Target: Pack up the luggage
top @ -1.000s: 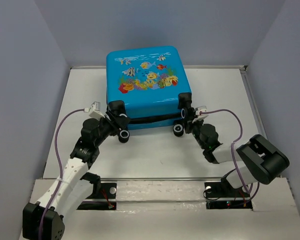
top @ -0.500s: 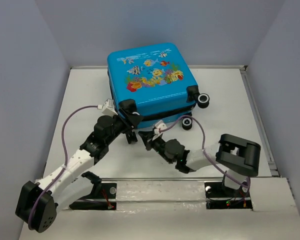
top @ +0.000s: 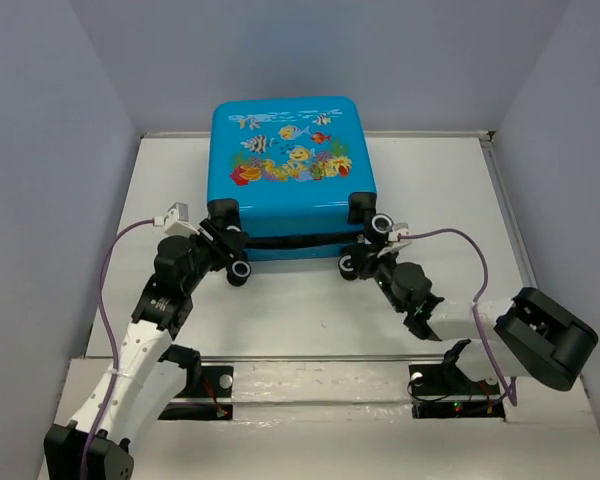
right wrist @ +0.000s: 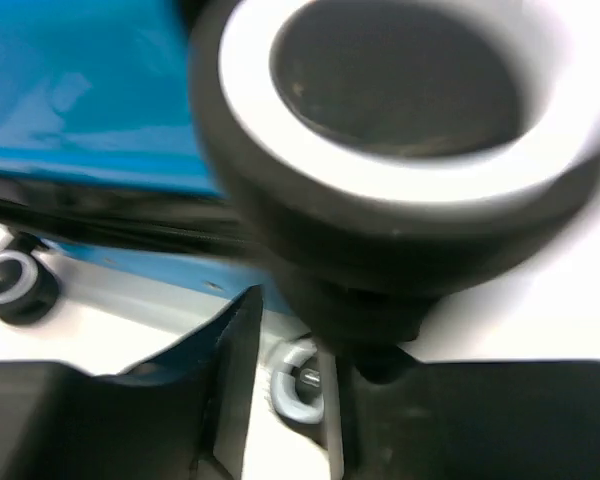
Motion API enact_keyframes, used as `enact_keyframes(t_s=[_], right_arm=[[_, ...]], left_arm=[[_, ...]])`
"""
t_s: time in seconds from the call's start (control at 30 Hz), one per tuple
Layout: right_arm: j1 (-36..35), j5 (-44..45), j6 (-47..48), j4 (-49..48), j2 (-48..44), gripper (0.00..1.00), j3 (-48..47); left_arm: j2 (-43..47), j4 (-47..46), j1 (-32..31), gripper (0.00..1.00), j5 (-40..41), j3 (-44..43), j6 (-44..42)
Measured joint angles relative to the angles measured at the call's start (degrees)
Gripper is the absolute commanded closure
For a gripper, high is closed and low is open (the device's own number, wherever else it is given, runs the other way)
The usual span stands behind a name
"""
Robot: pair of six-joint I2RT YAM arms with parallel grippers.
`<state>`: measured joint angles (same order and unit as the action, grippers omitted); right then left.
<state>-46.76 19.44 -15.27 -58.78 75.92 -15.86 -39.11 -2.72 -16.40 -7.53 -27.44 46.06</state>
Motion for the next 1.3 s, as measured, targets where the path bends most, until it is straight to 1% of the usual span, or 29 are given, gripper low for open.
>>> enact_keyframes(t_s=[0.07,0.2,0.37,0.5,0.57,0.67,0.77,0.8,0.83,0.9,0.93,0.97,1.0,1.03,1.13,1.17,1.2,1.23,1.3], right_arm=[[1.88,-0.79,-2.16,0.46,-2.49,0.4,2.78],[5.09,-4.0,-3.82,-0.11,-3.28,0.4,5.53],[8.37,-11.23,-3.8,-2.43,-1.31,0.39,6.34],[8.55,-15.15,-2.73,-3.87,1.86,0.45,4.61],[8.68,-16.94,-2.05,-3.93,3.43,0.46,2.95],[8.83,-18.45,-0.9,-4.2,5.44,0.51,1.29],[8.81,-17.31,0.31,-4.63,7.21,0.56,0.07],[8.81,-16.28,0.76,-5.14,8.02,0.62,-0.33],[8.81,-15.19,1.25,-5.57,8.76,0.64,-0.7],[8.79,-13.05,2.36,-5.99,9.79,0.65,-1.44],[8.74,-11.47,2.91,-6.25,10.34,0.69,-1.75],[8.7,-10.25,3.34,-6.71,10.78,0.7,-2.01],[8.7,-8.74,3.85,-7.37,11.28,0.7,-2.21],[8.68,-7.54,4.11,-8.0,11.78,0.68,-2.32],[8.63,-4.11,5.01,-9.29,13.33,0.56,-3.21],[8.63,-3.08,5.22,-9.38,13.94,0.54,-3.8],[8.63,-2.38,5.4,-9.4,14.45,0.54,-4.37],[8.63,-1.51,5.6,-9.35,15.19,0.64,-5.22],[8.63,-1.07,5.79,-9.38,16.39,0.76,-6.45]], left_arm=[[1.64,1.29,2.38,0.94,-0.83,0.0,-1.29],[2.89,2.84,5.27,0.94,-1.57,0.0,-2.97],[1.95,2.12,5.66,0.94,-3.13,0.0,-3.65],[1.77,2.08,5.66,0.94,-3.74,0.0,-3.96],[1.77,2.08,5.68,0.94,-3.89,0.02,-4.22],[1.73,1.75,5.7,0.94,-3.98,0.35,-4.68],[1.68,1.66,5.99,0.94,-4.0,0.61,-5.03],[1.68,1.66,6.03,0.94,-3.98,0.66,-5.16],[1.68,1.68,6.01,0.94,-4.0,0.68,-5.18],[1.68,1.68,6.01,0.94,-4.04,0.68,-5.29],[1.68,1.66,5.99,0.94,-4.07,0.68,-5.31],[1.68,1.66,5.99,0.94,-4.07,0.68,-5.33],[1.73,1.68,5.97,0.94,-4.07,0.68,-5.33],[1.75,1.68,5.92,0.94,-4.04,0.68,-5.33],[1.79,1.68,5.92,0.94,-3.96,0.74,-5.31],[1.81,1.68,5.92,0.94,-3.87,0.74,-5.29],[1.81,1.68,5.92,0.94,-3.69,0.74,-5.25],[1.86,1.7,5.92,0.94,-3.48,0.74,-5.2],[2.01,1.77,5.92,0.94,-2.95,0.81,-5.07]])
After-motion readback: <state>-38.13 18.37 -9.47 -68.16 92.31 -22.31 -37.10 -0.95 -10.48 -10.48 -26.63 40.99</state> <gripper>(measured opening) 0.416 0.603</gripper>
